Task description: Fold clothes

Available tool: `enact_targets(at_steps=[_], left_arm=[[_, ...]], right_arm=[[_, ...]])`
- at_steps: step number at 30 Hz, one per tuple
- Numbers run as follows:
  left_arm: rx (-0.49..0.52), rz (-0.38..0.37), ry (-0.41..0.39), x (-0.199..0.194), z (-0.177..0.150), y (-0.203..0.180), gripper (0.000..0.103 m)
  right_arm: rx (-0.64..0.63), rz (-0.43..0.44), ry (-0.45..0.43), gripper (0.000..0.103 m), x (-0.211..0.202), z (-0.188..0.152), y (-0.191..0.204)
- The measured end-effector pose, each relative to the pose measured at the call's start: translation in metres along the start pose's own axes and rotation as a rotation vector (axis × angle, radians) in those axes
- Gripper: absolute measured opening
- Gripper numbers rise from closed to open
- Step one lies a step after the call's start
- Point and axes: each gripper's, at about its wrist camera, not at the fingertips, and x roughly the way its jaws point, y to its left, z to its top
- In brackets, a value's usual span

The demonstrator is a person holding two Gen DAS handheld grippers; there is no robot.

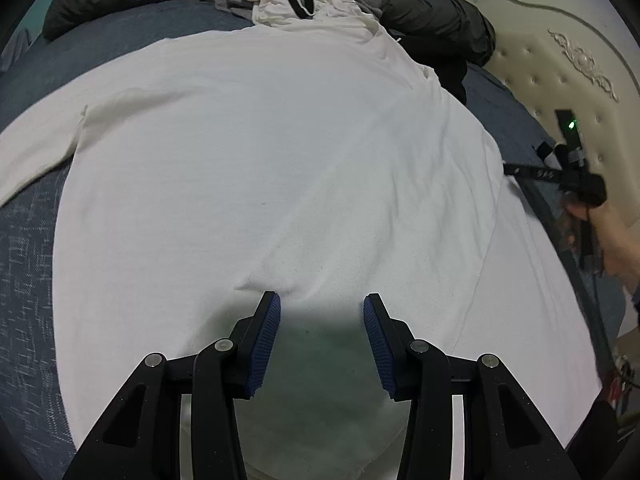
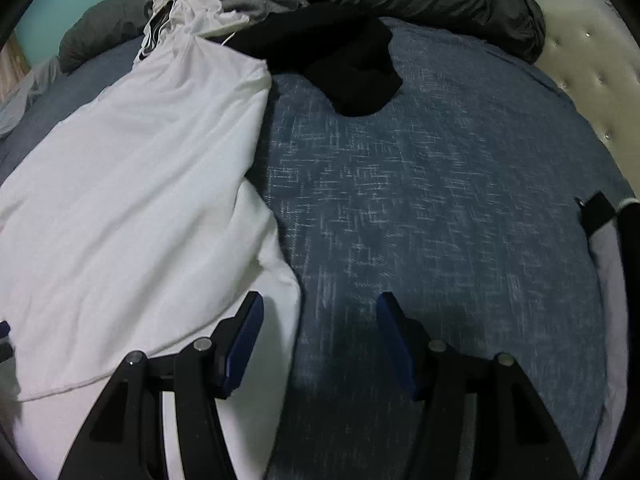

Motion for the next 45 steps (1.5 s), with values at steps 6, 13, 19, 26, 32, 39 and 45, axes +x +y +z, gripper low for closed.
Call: enact_targets(at_steps=[6, 13, 19, 26, 32, 39, 45], left_arm=[[0.009, 0.011, 0.0, 0.002, 0.0, -0.002, 0.047], [0.005, 0.009, 0.001, 0.003, -0.001, -0.001, 0.047], [0.002, 0.007, 0.001, 0.002, 0.0, 0.0, 0.047], [-0.008, 0.001, 0.002, 0.001, 0.0, 0.002, 0.047], [-0.012, 0.001, 0.0, 0.001, 0.0, 0.001, 0.047], [-0.01, 0.0, 0.002, 0.002, 0.001, 0.001, 0.047], [-0.013, 0.0, 0.002, 0.002, 0.001, 0.0, 0.047]], right_arm=[[-0.023, -0.021, -0.047, 0.06, 0.015, 0.007, 0.001], [0.011, -0.009, -0.118, 0.035, 0.007, 0.003, -0.017], [0.029, 0.042, -0.122, 0.035, 0.004, -0.004, -0.038], [0.029, 0.051, -0.064, 0.035, 0.001, 0.001, -0.042], [0.156, 0.137, -0.091, 0.037, -0.009, 0.006, -0.053], [0.213, 0.25, -0.071, 0.049, -0.001, 0.021, -0.036], [0.247, 0.245, -0.047, 0.01, 0.01, 0.014, -0.038]])
